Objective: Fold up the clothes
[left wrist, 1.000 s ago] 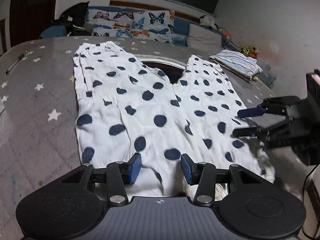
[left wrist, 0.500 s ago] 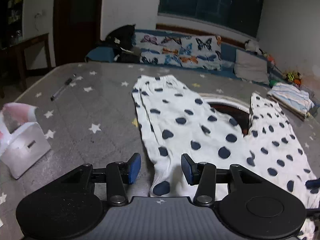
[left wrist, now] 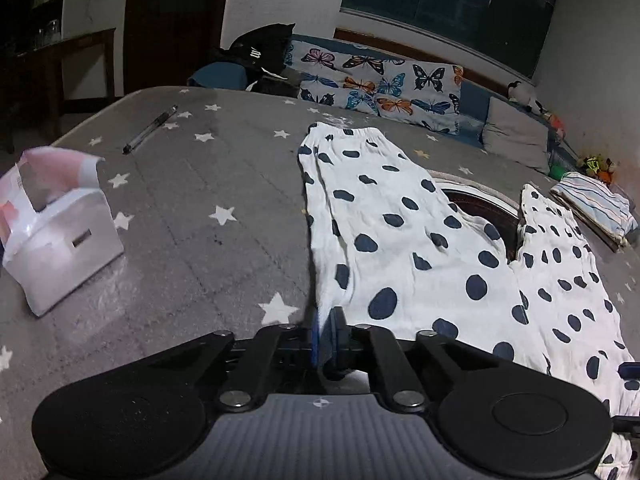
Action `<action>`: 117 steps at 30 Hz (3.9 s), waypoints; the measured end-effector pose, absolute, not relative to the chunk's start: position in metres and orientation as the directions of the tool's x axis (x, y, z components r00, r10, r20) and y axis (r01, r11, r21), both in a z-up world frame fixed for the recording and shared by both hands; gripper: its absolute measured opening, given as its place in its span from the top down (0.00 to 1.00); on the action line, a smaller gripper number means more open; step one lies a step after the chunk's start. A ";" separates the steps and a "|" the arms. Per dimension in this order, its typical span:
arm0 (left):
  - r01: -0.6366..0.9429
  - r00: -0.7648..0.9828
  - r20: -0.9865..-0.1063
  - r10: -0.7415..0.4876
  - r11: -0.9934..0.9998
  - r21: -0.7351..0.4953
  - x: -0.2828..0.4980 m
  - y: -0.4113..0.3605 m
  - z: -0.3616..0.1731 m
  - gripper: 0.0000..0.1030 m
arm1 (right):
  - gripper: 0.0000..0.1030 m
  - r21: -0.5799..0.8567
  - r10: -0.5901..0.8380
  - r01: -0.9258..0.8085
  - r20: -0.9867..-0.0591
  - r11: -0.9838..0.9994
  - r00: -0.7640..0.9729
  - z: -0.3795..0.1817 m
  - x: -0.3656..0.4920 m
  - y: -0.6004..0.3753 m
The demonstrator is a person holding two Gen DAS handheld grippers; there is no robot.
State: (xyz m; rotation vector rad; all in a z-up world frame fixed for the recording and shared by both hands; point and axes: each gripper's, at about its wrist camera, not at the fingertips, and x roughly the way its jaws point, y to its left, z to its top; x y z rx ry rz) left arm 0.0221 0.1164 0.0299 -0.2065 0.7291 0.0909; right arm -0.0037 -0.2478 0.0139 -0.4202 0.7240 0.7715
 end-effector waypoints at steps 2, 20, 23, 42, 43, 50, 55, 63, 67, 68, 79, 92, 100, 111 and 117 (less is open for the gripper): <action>-0.163 0.756 -0.653 0.041 0.978 -0.127 0.018 0.115 0.037 0.87 | 0.40 -0.091 0.477 -0.751 -0.721 0.654 0.502 0.015 -0.006 -0.248; -0.001 0.724 -0.689 -0.030 0.999 -0.045 -0.010 0.071 0.029 0.86 | 0.40 -0.067 0.512 -0.777 -0.716 0.626 0.475 0.019 -0.028 -0.245; -0.031 0.725 -0.688 -0.010 0.998 -0.046 -0.017 0.079 0.033 0.86 | 0.40 -0.066 0.507 -0.769 -0.716 0.635 0.480 0.020 -0.030 -0.249; 0.119 0.679 -0.715 -0.169 0.986 -0.119 -0.097 0.038 0.044 0.50 | 0.45 -0.004 0.595 -0.865 -0.724 0.502 0.349 0.031 -0.076 -0.225; 0.118 0.677 -0.716 -0.168 0.986 -0.120 -0.098 0.037 0.042 0.54 | 0.48 -0.009 0.586 -0.863 -0.730 0.505 0.351 0.028 -0.076 -0.224; 0.125 0.684 -0.704 -0.189 0.982 -0.143 -0.102 0.040 0.045 0.86 | 0.73 0.000 0.575 -0.839 -0.729 0.544 0.373 0.027 -0.074 -0.229; 0.156 0.689 -0.694 -0.211 0.977 -0.142 -0.112 0.043 0.059 0.86 | 0.93 -0.011 0.606 -0.861 -0.706 0.509 0.367 0.042 -0.082 -0.240; 0.189 0.615 -0.755 -0.227 0.972 -0.139 -0.107 0.046 0.048 0.64 | 0.88 0.044 0.603 -0.882 -0.746 0.470 0.284 0.035 -0.084 -0.245; 0.216 0.653 -0.722 -0.230 0.970 -0.113 -0.108 0.052 0.065 0.63 | 0.78 0.080 0.642 -0.883 -0.717 0.462 0.271 0.050 -0.080 -0.250; 0.218 0.666 -0.710 -0.230 0.970 -0.110 -0.105 0.052 0.068 0.63 | 0.77 0.084 0.649 -0.881 -0.709 0.466 0.276 0.053 -0.077 -0.250; 0.212 0.725 -0.647 -0.235 0.971 -0.115 -0.039 0.036 0.054 0.65 | 0.66 0.045 0.583 -0.792 -0.703 0.609 0.408 0.035 -0.034 -0.237; 0.150 0.697 -0.688 -0.204 0.979 -0.139 -0.029 0.046 0.027 0.63 | 0.59 0.096 0.587 -0.741 -0.679 0.665 0.440 0.039 -0.035 -0.264; 0.125 0.701 -0.688 -0.189 0.982 -0.142 -0.029 0.049 0.026 0.59 | 0.58 0.094 0.544 -0.691 -0.695 0.717 0.470 0.022 -0.002 -0.256; 0.126 0.694 -0.694 -0.192 0.981 -0.146 -0.024 0.050 0.026 0.56 | 0.56 0.107 0.524 -0.674 -0.720 0.731 0.455 0.020 -0.009 -0.271; 0.131 0.688 -0.698 -0.197 0.980 -0.148 -0.021 0.049 0.026 0.54 | 0.52 0.078 0.528 -0.682 -0.699 0.727 0.483 0.032 0.016 -0.264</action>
